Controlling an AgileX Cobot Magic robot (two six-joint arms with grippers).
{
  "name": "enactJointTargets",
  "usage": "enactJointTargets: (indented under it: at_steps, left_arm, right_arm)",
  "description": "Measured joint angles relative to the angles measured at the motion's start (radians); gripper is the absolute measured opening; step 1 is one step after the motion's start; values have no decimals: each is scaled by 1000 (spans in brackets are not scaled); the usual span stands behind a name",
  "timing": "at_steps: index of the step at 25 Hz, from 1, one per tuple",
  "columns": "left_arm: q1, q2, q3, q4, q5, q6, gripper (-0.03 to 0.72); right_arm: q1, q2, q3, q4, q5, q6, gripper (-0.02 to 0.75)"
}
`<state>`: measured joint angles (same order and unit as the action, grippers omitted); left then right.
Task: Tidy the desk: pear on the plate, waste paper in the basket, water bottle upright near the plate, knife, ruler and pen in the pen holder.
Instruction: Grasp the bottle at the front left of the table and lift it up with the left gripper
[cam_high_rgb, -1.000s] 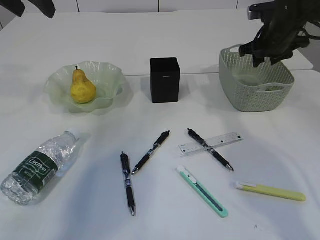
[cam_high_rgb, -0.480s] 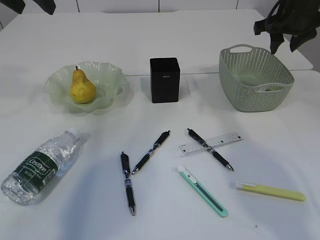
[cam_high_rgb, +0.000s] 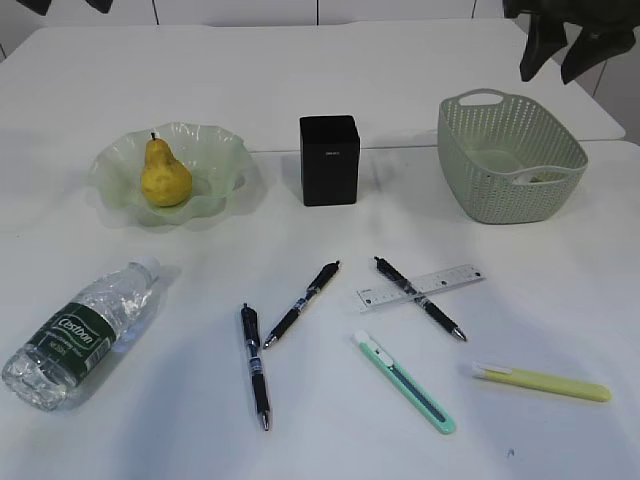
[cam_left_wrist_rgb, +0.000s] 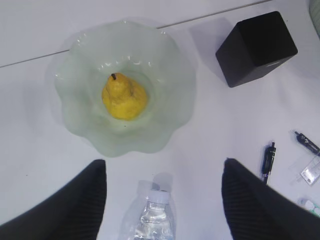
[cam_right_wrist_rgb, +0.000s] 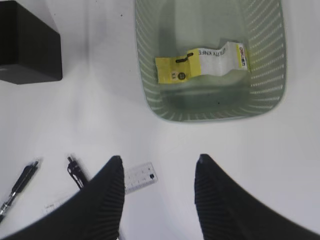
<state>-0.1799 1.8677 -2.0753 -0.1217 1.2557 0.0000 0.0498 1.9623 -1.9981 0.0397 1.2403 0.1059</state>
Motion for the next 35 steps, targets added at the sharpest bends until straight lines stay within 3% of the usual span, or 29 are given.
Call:
enactJointTargets:
  at_steps: [14, 19, 23, 27, 30, 35]
  left_arm:
    - [0, -51, 0, -12, 2, 0, 510]
    - [-19, -63, 93, -18, 2, 47, 510]
    - [-64, -65, 213, 21, 2, 58, 517]
    - [-109, -65, 292, 82, -1, 60, 596]
    - [-124, -65, 328, 122, -4, 58, 659]
    - [-126, -63, 383, 150, -12, 54, 680]
  right_arm:
    - [2, -342, 499, -64, 2, -11, 374]
    - [2, -433, 629, -64, 2, -11, 375]
    - [2, -510, 657, -64, 2, -11, 375]
    - [2, -565, 657, -64, 2, -11, 374]
    - [2, -576, 657, -64, 4, -11, 374]
    - [2, -576, 657, -40, 4, -11, 374]
